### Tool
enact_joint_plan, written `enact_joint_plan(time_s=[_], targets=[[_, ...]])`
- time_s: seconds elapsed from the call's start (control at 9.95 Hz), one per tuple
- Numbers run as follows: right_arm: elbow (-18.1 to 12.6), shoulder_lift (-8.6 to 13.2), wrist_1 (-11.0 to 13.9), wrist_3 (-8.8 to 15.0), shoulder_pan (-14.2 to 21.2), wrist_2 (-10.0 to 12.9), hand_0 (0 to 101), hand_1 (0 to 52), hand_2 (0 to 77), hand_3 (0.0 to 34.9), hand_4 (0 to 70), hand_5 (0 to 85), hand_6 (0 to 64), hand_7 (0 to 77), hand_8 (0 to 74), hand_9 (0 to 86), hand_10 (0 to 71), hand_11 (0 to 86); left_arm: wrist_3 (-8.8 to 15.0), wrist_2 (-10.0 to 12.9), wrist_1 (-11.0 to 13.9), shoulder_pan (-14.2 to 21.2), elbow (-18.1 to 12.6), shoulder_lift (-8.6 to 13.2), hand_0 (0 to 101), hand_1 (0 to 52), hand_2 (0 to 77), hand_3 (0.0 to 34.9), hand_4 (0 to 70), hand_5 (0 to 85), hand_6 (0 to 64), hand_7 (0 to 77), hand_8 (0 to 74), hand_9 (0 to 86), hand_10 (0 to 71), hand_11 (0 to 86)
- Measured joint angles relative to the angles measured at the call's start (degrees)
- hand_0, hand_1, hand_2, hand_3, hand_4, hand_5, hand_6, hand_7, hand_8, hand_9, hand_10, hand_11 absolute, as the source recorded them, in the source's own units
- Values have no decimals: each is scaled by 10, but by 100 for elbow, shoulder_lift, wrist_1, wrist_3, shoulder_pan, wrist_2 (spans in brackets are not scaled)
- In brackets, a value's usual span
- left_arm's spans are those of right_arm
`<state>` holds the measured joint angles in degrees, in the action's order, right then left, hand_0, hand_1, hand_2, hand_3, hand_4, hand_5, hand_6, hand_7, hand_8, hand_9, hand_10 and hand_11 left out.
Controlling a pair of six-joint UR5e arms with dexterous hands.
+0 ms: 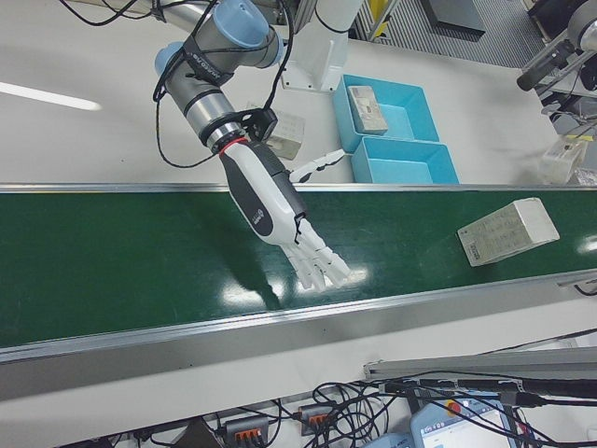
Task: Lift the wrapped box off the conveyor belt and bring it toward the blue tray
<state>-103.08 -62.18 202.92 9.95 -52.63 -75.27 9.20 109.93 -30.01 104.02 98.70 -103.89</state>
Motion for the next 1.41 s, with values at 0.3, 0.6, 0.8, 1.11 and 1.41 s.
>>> enact_joint_plan(time_s=[0.3, 0.6, 0.8, 1.11, 1.41], targets=[[202, 7, -291, 196, 34, 52, 445, 104, 71, 26, 22, 22, 0, 5, 11, 11, 0, 11, 0, 0, 0, 0, 0, 0, 0, 0, 5, 0, 0, 11, 0, 0, 0, 0, 0, 0], [204, -16, -305, 226, 37, 63, 457, 115, 71, 25, 27, 27, 0, 5, 11, 11, 0, 11, 0, 0, 0, 0, 0, 0, 0, 0, 11, 0, 0, 11, 0, 0, 0, 0, 0, 0], [175, 18, -292, 225, 20, 65, 473, 164, 87, 12, 33, 38, 0, 5, 0, 11, 5, 16, 0, 0, 0, 0, 0, 0, 0, 0, 11, 0, 0, 11, 0, 0, 0, 0, 0, 0], [130, 40, -281, 214, -37, 65, 473, 153, 98, 11, 33, 38, 0, 5, 0, 11, 5, 11, 0, 0, 0, 0, 0, 0, 0, 0, 11, 0, 0, 11, 0, 5, 0, 0, 0, 0], [75, 18, -279, 200, -62, 70, 481, 153, 98, 27, 44, 49, 0, 5, 0, 11, 0, 11, 0, 0, 0, 0, 0, 0, 0, 0, 11, 0, 0, 11, 0, 0, 0, 0, 0, 0]])
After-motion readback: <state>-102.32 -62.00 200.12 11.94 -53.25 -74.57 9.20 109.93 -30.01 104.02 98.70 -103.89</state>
